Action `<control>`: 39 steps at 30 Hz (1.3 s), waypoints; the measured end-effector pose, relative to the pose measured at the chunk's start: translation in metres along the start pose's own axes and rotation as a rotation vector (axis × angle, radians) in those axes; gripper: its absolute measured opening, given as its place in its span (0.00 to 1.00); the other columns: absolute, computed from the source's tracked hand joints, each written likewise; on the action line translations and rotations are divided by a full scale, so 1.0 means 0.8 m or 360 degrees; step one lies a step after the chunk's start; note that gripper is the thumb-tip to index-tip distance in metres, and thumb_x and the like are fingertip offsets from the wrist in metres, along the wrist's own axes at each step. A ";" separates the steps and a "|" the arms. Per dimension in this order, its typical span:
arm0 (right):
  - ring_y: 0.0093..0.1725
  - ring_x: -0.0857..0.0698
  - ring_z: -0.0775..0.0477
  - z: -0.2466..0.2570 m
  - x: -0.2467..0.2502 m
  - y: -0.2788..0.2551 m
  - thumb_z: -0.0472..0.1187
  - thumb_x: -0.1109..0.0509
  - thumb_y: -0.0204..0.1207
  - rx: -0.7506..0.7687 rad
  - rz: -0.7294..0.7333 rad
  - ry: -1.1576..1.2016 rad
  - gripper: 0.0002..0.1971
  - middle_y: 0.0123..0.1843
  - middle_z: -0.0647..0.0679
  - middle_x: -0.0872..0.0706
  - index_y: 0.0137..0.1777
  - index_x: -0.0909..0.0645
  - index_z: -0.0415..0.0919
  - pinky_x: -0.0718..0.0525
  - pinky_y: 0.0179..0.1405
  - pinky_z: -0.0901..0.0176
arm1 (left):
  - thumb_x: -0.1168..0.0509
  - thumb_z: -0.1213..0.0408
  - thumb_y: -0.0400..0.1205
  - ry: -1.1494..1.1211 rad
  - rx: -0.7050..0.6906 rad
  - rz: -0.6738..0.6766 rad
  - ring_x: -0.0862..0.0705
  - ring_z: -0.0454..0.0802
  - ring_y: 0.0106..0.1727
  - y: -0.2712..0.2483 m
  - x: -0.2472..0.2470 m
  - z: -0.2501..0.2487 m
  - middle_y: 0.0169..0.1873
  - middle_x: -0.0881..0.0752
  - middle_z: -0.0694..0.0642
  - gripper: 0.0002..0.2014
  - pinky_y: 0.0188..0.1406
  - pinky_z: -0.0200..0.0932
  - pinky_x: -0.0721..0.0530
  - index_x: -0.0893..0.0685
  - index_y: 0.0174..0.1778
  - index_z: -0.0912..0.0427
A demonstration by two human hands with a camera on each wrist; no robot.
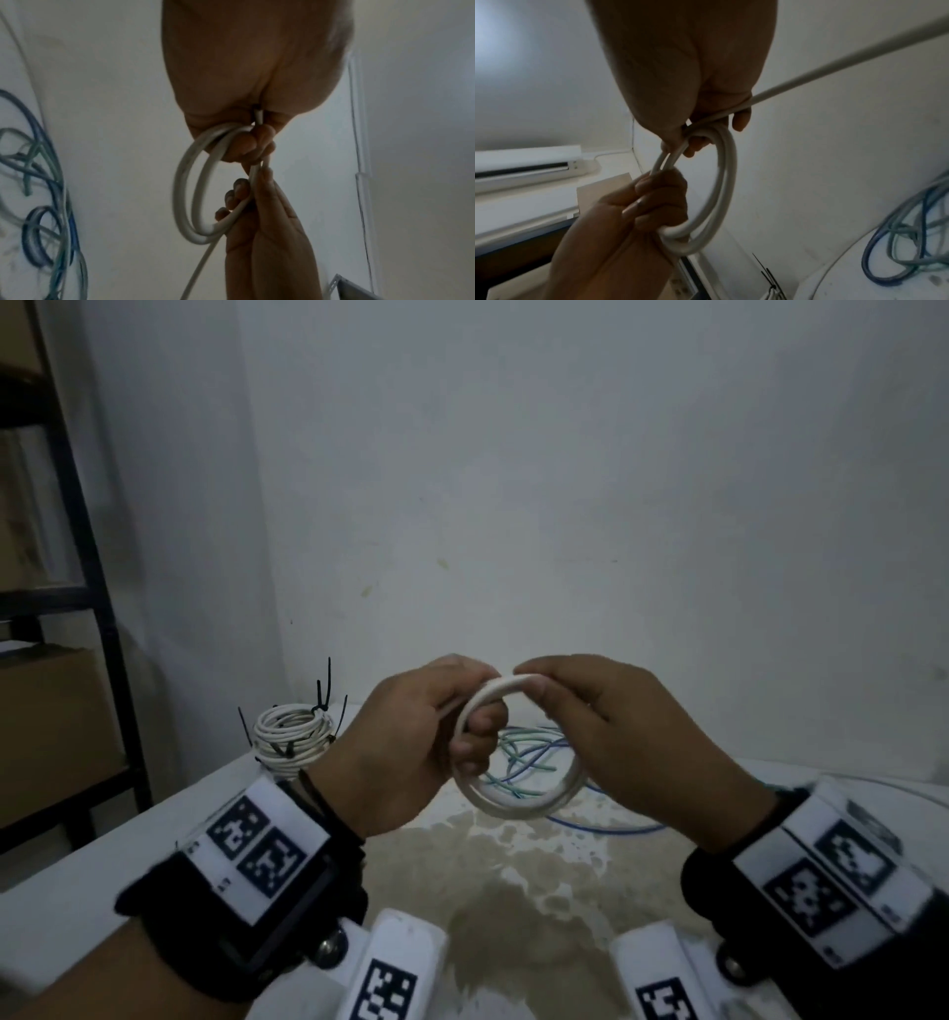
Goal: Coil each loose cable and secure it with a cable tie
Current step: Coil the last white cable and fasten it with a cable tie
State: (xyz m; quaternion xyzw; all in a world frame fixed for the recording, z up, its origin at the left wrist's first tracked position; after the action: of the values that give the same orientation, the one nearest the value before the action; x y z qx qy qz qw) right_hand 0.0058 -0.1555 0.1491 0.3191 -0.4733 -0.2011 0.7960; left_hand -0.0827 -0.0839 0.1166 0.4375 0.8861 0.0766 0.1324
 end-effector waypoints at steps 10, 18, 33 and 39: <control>0.35 0.18 0.63 -0.014 -0.004 -0.004 0.45 0.39 0.83 -0.0323 0.0269 0.0087 0.12 0.35 0.59 0.13 0.42 0.15 0.53 0.24 0.37 0.70 | 0.44 0.70 0.86 0.0691 -0.0452 -0.0116 0.31 0.41 0.20 -0.007 -0.002 -0.010 0.24 0.21 0.52 0.09 0.20 0.33 0.32 0.25 0.40 0.64; 0.27 0.28 0.57 0.007 -0.003 0.001 0.42 0.43 0.85 -0.0175 0.0382 0.0045 0.15 0.28 0.54 0.23 0.48 0.15 0.40 0.29 0.29 0.66 | 0.43 0.67 0.87 0.0594 -0.0579 -0.0229 0.28 0.47 0.24 -0.010 0.001 -0.013 0.27 0.21 0.60 0.10 0.24 0.40 0.28 0.27 0.41 0.66; 0.22 0.26 0.54 -0.064 0.062 0.014 0.38 0.41 0.85 -0.0679 -0.0283 0.1132 0.13 0.27 0.48 0.26 0.43 0.19 0.35 0.17 0.28 0.57 | 0.38 0.69 0.82 0.0926 -0.0568 -0.0508 0.18 0.48 0.43 0.015 0.004 0.054 0.39 0.18 0.49 0.08 0.44 0.44 0.19 0.24 0.42 0.50; 0.20 0.30 0.56 -0.089 0.076 0.001 0.38 0.44 0.86 -0.0857 -0.0407 0.1677 0.12 0.28 0.49 0.28 0.47 0.23 0.32 0.22 0.24 0.63 | 0.25 0.53 0.74 0.1722 -0.0880 0.0315 0.24 0.32 0.58 0.006 -0.074 0.105 0.62 0.28 0.37 0.32 0.53 0.25 0.24 0.35 0.69 0.28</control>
State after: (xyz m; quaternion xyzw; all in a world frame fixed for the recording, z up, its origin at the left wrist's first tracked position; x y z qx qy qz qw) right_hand 0.0974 -0.1701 0.1627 0.2174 0.0943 -0.2229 0.9456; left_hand -0.0190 -0.1266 0.0475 0.3664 0.7301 0.5266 -0.2353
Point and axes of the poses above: each hand's wrist, its own y-axis towards the middle knuckle, its own x-axis out of the back of the hand, z = x × y, the point moved 8 cm from there along y, towards the middle knuckle
